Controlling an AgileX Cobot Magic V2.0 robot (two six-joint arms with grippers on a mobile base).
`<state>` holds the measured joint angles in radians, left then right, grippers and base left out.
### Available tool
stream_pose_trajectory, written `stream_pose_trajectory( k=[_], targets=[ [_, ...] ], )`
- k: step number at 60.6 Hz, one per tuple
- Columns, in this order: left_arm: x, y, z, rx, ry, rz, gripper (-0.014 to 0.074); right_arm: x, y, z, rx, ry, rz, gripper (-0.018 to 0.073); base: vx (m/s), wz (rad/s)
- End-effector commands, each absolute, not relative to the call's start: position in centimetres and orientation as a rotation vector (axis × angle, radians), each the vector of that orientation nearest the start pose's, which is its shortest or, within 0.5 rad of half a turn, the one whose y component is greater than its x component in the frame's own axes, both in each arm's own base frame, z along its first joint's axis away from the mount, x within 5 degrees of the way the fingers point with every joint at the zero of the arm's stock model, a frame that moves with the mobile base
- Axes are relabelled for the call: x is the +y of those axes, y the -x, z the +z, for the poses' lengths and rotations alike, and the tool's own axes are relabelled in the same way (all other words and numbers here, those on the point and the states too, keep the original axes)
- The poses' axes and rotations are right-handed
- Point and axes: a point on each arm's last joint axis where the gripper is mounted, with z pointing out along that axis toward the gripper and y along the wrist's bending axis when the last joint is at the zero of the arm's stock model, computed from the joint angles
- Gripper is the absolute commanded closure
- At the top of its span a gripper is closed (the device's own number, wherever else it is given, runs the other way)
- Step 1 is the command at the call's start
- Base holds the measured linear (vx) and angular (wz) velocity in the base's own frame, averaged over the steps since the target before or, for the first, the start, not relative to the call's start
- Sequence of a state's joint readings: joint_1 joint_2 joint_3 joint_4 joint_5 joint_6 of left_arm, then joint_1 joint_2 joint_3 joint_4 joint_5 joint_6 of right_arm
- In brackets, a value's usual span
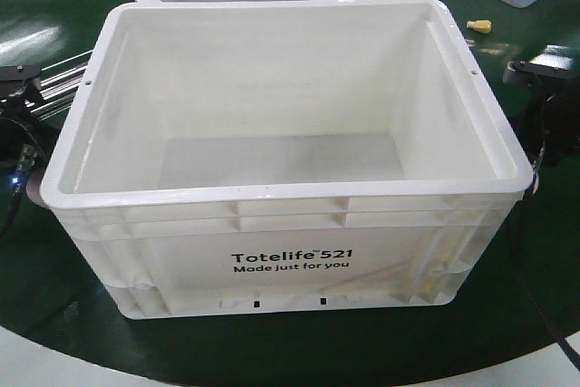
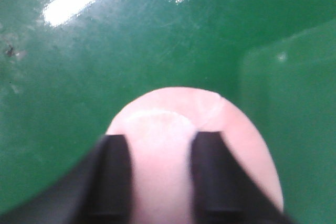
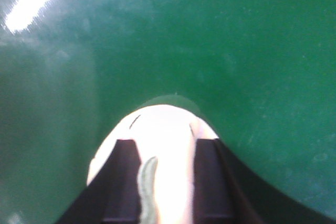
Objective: Place moving items into box and shelve
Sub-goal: 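Grasp the pink toy with left gripper, yellow toy with right, then lift both toys over the crate and open both grippers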
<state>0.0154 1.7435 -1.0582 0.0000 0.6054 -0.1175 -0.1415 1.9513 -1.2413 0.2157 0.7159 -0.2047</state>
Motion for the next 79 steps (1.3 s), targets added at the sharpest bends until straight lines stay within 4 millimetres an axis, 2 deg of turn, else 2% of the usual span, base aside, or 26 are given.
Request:
stream_pose_trajectory(
  k=[1,4,10,14,25,39,49,54,58,64,71,79],
  targets=[
    [0.4,-33.5,19.4,2.781,0.18,-0.035,0.0528,-3.9,-37.0,17.0,2.892,-0.099,0.167,0.0574,0.0,0.0],
    [0.4,-33.5,19.5,2.784,0.181,-0.035,0.0608,-3.9,-37.0,17.7,2.873,-0.087,0.16,0.0573,0.0,0.0],
    [0.4,-33.1,20.5,2.766,0.171,-0.025,0.0605,-4.1,-36.8,20.0,2.808,-0.052,0.12,0.0571,0.0,0.0],
    [0.6,-32.8,21.9,2.725,0.151,-0.002,0.0604,-4.2,-36.4,21.8,2.752,-0.033,0.081,0.0569,0.0,0.0],
    [0.7,-30.7,28.0,2.495,0.184,-0.005,0.0602,-4.2,-34.5,27.9,2.561,0.001,0.003,0.0568,0.0,0.0],
    [0.5,-25.6,36.4,2.221,0.161,-0.033,0.06,-3.5,-30.1,36.8,2.221,-0.004,-0.034,0.0565,0.0,0.0],
    [-0.9,-23.1,43.0,2.011,0.139,-0.158,0.06,-2.2,-26.8,40.7,2.065,0.04,0.035,0.0564,0.0,0.0],
    [-2.6,-22.6,45.8,1.929,0.075,-0.288,0.06,-0.6,-25.7,42.0,1.993,0.095,0.116,0.0564,0.0,0.0],
    [-4.4,-22.6,47.4,1.885,-0.019,-0.393,0.06,1.5,-25.2,43.0,1.924,0.157,0.208,0.0564,0.0,0.0],
    [-7.2,-23.2,47.6,1.893,-0.149,-0.543,0.06,5.5,-24.8,43.5,1.857,0.264,0.34,0.0564,0.0,0.0],
    [-10.8,-25.1,44.9,2.043,-0.254,-0.674,0.06,10.6,-25.0,42.6,1.836,0.449,0.415,0.0562,0.0,0.0],
    [-14.3,-26.8,41.3,2.204,-0.384,-0.728,0.0599,13.8,-26.1,40.1,1.895,0.572,0.437,0.0559,0.0,0.0]
  ],
)
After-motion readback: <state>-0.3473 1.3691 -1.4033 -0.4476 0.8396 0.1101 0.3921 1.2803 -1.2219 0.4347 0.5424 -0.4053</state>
